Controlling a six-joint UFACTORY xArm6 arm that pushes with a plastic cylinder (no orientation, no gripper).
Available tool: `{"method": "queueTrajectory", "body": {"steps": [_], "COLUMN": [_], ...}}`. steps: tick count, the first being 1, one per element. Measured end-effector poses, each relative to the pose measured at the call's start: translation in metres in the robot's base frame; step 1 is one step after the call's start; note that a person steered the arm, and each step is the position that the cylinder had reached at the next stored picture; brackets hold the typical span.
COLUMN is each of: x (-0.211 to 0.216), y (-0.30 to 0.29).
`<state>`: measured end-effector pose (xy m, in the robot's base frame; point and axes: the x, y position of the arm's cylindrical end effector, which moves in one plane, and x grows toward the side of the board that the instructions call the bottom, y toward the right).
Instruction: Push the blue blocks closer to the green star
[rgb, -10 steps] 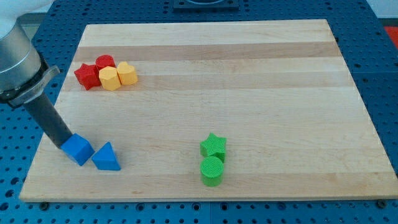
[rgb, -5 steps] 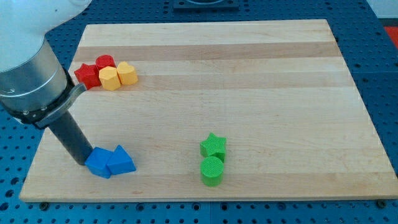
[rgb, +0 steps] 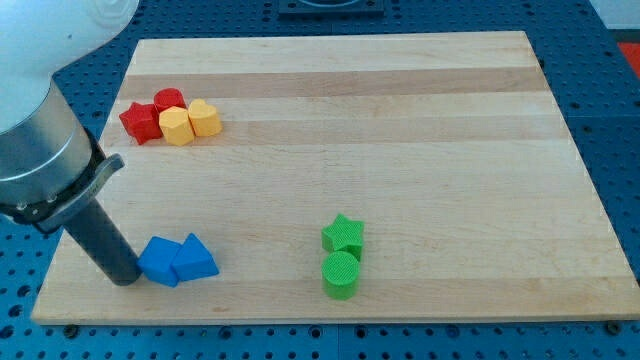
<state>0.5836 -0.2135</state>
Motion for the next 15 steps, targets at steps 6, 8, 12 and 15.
{"method": "queueTrajectory", "body": {"steps": [6,8,12,15], "x": [-0.002,-0.009,-0.020,-0.020], "y": [0.090,0.071,0.118,0.137]}}
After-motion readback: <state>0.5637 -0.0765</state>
